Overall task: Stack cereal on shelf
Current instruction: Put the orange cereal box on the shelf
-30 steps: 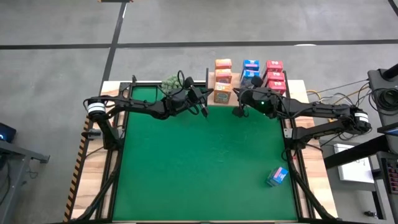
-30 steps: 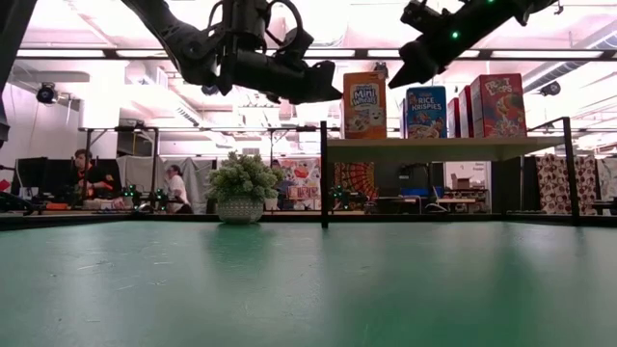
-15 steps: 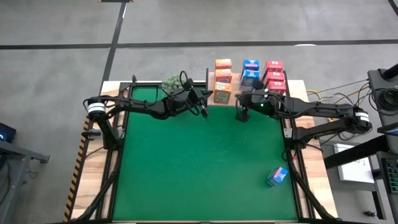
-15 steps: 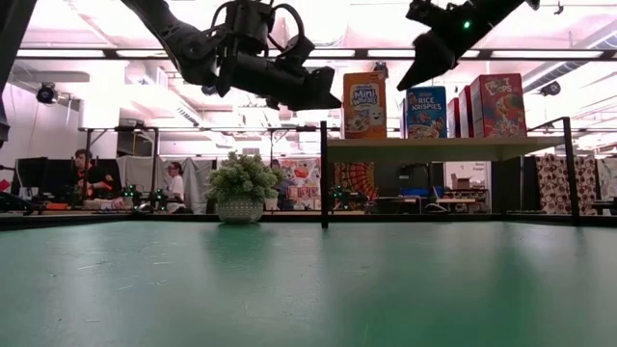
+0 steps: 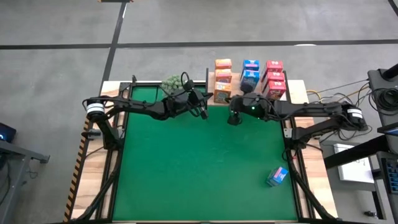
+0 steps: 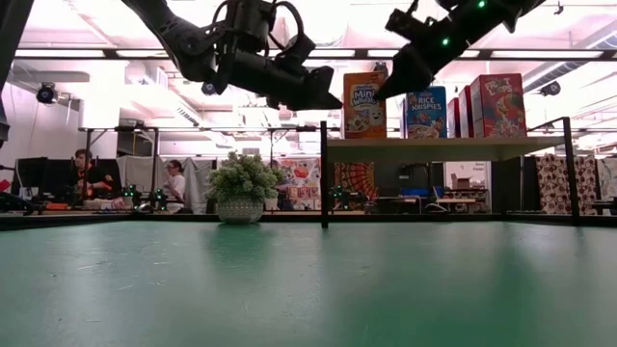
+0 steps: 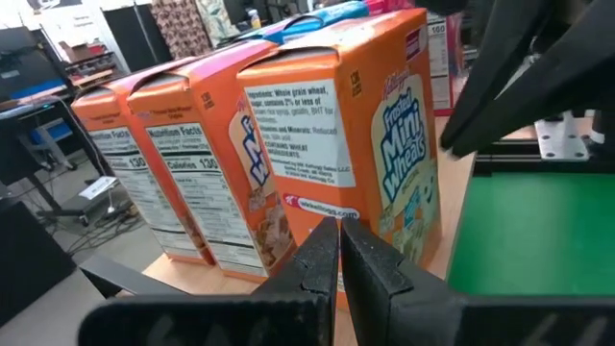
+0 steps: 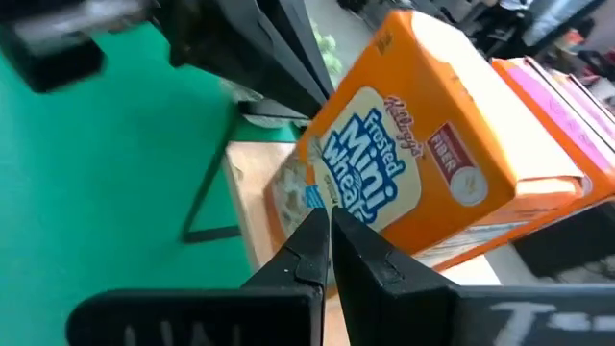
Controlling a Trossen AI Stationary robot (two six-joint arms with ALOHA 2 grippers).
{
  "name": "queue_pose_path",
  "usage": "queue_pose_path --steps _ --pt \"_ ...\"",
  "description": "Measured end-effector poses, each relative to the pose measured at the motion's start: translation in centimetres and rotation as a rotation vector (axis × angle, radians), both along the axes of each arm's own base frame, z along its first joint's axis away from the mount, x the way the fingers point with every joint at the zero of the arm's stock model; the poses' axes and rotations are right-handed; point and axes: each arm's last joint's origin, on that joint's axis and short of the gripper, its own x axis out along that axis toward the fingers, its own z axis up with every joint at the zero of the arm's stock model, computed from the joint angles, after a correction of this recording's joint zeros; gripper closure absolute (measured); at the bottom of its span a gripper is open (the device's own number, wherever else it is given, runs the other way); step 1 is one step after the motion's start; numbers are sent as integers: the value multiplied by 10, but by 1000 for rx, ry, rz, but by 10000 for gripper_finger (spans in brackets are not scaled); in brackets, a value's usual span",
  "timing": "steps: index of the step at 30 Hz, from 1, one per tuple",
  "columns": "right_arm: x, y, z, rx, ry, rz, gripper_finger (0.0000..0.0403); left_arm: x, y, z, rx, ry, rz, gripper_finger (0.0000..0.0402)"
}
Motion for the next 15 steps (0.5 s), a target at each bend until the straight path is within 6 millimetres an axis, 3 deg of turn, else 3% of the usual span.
queue_pose_path --steps 15 --pt "0 -3 0 -44 13 -61 394 0 0 0 -16 -13 1 402"
